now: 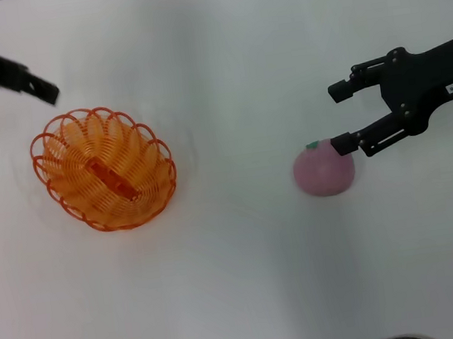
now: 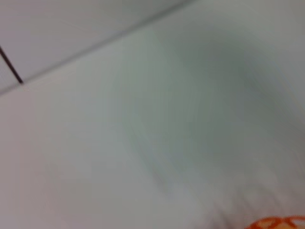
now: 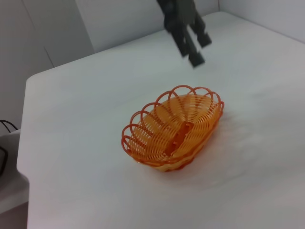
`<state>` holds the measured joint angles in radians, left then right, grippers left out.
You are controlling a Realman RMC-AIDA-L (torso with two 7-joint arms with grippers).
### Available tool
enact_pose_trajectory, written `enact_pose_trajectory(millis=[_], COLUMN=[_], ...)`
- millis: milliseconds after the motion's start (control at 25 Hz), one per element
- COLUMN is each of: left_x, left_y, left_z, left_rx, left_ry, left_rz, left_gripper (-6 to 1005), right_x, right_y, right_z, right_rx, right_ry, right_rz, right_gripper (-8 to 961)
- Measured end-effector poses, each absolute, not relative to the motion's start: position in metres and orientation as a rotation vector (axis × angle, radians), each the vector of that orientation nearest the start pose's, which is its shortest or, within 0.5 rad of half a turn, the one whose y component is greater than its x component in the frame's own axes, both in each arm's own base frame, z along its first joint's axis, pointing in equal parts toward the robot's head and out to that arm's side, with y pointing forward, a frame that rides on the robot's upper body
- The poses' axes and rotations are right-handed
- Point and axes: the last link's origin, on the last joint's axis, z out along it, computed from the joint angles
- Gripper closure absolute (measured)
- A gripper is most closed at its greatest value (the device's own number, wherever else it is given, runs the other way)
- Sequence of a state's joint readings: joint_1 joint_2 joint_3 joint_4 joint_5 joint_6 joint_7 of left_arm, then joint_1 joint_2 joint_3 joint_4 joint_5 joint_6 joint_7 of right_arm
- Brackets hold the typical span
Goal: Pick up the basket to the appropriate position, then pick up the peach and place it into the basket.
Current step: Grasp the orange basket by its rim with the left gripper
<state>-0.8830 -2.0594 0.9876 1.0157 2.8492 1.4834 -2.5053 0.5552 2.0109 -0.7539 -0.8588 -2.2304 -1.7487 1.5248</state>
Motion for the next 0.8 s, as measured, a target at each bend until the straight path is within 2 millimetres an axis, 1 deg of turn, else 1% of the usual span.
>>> enact_pose_trajectory(millis=[160,320,440,680,800], left_x=[-0.202,-0.210,-0.214,-0.217,-0.217], left_y=[0.421,0.420,0.419,0.419,0.418], left_z=[0.013,0.000,-0.005,-0.006,-0.009], left_rx=[-2.403,-2.409,-2.409,-2.403,-2.411], left_ry=[-1.060,-1.053,-1.043,-1.037,-1.032], left_rz=[0.567,0.612,0.628,0.620,0.623], left_gripper=[99,99,99,308,382], right_x=[0.262,0.260,0.259,0.259,0.260], right_y=[0.326,0.327,0.329,0.330,0.330], right_z=[0.035,0.033,0.032,0.031,0.031], right_rx=[-2.968,-2.967,-2.963,-2.957,-2.956], right_ry=[0.553,0.555,0.554,0.556,0.557], right_rz=[0.304,0.305,0.306,0.304,0.304], right_gripper=[32,32,32,33,33])
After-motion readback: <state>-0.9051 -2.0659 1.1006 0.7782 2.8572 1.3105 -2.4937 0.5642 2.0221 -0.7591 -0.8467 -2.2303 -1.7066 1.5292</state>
